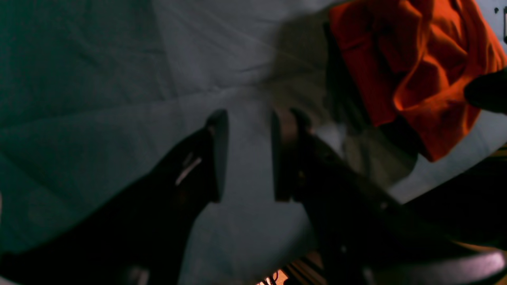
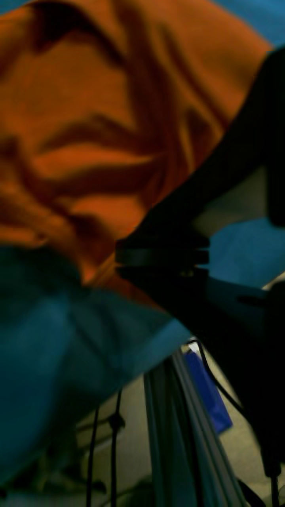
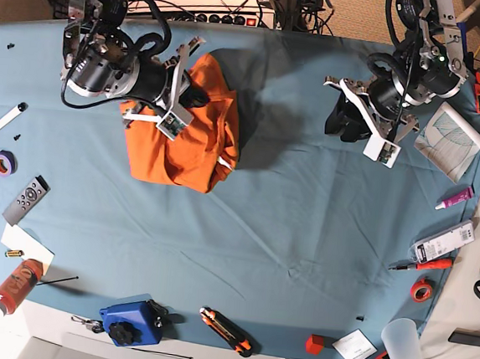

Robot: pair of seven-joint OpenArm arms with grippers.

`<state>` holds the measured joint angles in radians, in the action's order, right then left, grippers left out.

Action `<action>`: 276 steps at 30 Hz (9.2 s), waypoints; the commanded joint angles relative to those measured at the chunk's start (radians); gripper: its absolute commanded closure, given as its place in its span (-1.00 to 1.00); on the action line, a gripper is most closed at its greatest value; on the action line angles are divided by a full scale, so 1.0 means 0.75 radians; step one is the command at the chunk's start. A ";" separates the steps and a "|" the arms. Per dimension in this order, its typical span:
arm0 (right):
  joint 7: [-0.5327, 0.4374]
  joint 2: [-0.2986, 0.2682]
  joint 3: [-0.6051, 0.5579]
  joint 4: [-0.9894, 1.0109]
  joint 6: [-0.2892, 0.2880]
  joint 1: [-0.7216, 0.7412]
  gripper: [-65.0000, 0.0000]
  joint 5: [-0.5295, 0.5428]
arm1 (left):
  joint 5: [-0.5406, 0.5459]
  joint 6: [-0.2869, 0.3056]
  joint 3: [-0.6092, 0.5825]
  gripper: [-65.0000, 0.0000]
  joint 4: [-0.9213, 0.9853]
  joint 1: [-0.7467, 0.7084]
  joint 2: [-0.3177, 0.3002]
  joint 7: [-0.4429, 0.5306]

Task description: Layout the t-shirt on the table in an organized manner, then fold the t-shirt properly

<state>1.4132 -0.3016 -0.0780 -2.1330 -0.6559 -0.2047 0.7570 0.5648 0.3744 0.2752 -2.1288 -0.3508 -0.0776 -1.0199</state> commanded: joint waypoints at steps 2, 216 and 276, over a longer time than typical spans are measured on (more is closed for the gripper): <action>-0.023 -0.012 0.009 -0.019 -0.012 0.024 1.00 0.011 | 0.019 0.006 0.000 0.47 -0.020 0.006 -0.005 0.025; -0.395 -0.015 0.900 0.201 0.064 0.070 1.00 -0.396 | -0.961 -0.668 -0.534 1.00 0.139 0.556 -0.325 -0.187; -0.023 -0.009 0.404 0.201 -0.056 -0.879 1.00 0.125 | -0.352 -0.252 0.195 1.00 0.339 -0.925 -0.184 -0.034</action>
<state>1.4033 -0.2989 0.2176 -1.9694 -0.6968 -0.8547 0.8249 0.3004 0.1856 0.4175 -1.8622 -1.0264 -0.2108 -1.0389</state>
